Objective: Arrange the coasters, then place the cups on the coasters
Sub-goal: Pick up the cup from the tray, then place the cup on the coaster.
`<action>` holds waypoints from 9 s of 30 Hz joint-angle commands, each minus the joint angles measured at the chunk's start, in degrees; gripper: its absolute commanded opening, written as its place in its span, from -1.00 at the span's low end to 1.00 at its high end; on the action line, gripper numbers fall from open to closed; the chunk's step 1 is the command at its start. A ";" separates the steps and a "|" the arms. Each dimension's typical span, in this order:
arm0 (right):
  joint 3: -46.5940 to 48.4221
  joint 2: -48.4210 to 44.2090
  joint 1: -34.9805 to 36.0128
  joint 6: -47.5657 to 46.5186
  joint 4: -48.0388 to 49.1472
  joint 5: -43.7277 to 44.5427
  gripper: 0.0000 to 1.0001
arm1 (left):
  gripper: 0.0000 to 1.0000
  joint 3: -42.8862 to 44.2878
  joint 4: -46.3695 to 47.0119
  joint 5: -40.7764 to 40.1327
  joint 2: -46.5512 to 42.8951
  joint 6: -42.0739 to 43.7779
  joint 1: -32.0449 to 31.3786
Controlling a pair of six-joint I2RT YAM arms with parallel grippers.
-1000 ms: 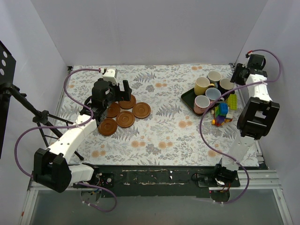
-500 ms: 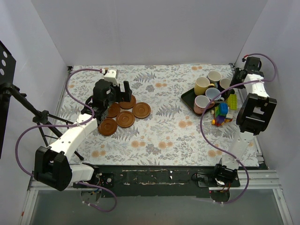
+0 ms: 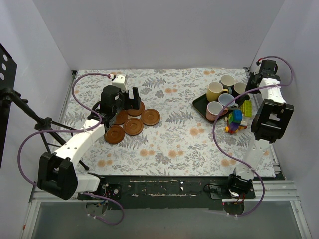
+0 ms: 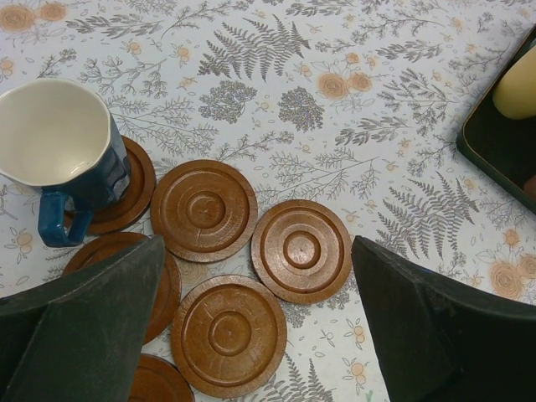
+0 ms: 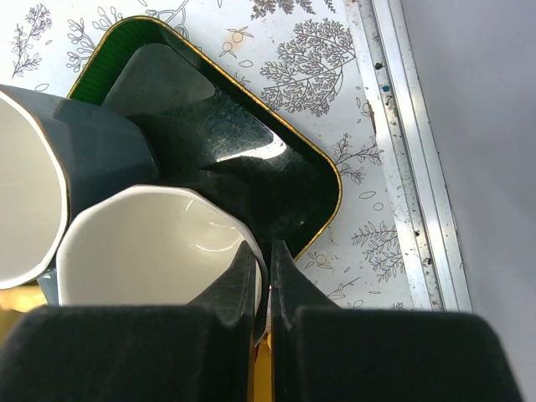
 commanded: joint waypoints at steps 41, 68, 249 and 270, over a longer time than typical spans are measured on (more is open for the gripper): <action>-15.42 -42.78 31.32 7.14 11.70 18.09 -0.97 | 0.84 1.95 0.48 -2.15 -7.60 -4.06 -0.26; -43.39 -46.66 61.32 31.14 14.34 35.69 -0.97 | 0.72 -0.60 -7.08 -13.76 0.04 -28.93 -31.45; -57.81 -73.30 58.07 24.99 0.46 26.99 0.15 | -1.00 17.33 -21.06 10.94 21.67 22.30 20.66; -57.72 -72.15 58.07 24.90 0.37 26.11 0.15 | -0.48 19.09 -21.50 9.98 23.25 21.16 20.66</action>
